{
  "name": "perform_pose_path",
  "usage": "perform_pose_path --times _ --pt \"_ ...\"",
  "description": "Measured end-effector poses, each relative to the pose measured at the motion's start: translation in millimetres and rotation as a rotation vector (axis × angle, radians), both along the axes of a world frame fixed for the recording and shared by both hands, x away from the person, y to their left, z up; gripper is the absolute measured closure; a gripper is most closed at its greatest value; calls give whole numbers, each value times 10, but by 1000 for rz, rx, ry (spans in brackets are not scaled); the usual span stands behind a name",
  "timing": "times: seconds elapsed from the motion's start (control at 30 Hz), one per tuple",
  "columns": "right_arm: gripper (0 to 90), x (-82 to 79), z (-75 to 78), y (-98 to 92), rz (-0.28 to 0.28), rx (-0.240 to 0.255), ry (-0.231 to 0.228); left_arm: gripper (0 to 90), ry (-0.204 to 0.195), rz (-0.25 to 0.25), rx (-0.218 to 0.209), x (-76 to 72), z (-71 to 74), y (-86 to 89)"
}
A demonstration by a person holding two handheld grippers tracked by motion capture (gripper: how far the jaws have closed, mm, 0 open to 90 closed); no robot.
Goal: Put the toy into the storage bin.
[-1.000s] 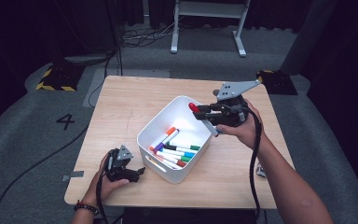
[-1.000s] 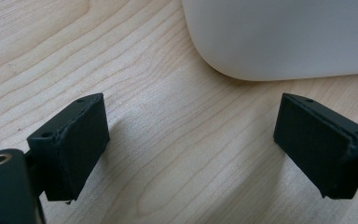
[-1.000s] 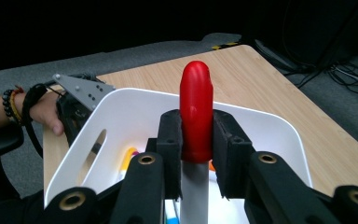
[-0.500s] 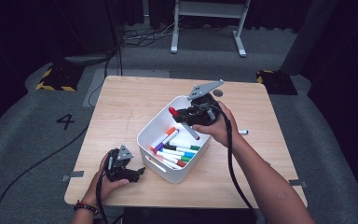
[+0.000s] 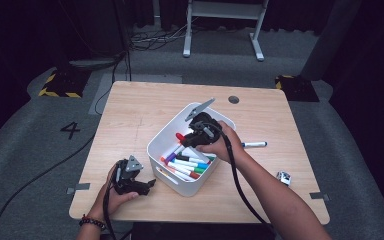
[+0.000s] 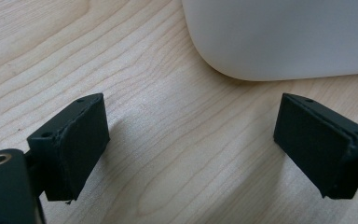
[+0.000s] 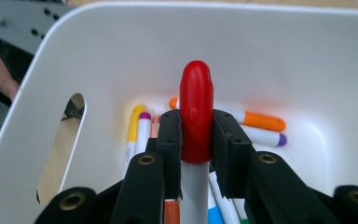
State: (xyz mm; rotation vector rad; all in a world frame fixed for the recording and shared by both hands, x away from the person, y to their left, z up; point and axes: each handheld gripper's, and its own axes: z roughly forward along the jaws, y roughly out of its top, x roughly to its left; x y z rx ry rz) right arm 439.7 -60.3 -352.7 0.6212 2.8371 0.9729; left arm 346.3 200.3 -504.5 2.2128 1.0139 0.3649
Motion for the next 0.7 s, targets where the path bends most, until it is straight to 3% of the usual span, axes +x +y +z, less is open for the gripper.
perform_pose_path --times 0.1,0.3,0.33,0.7 --pt "745 -39 -73 99 8 -62 25 103 0 0 0 0 0 0" --pt "746 -158 -161 276 59 -125 46 103 -1 0 4 -1 1 1" --pt "745 -176 -167 297 61 -121 62 103 -2 1 4 -1 1 1" --pt "745 -257 -176 429 86 -142 71 103 3 -3 -1 0 -1 0"
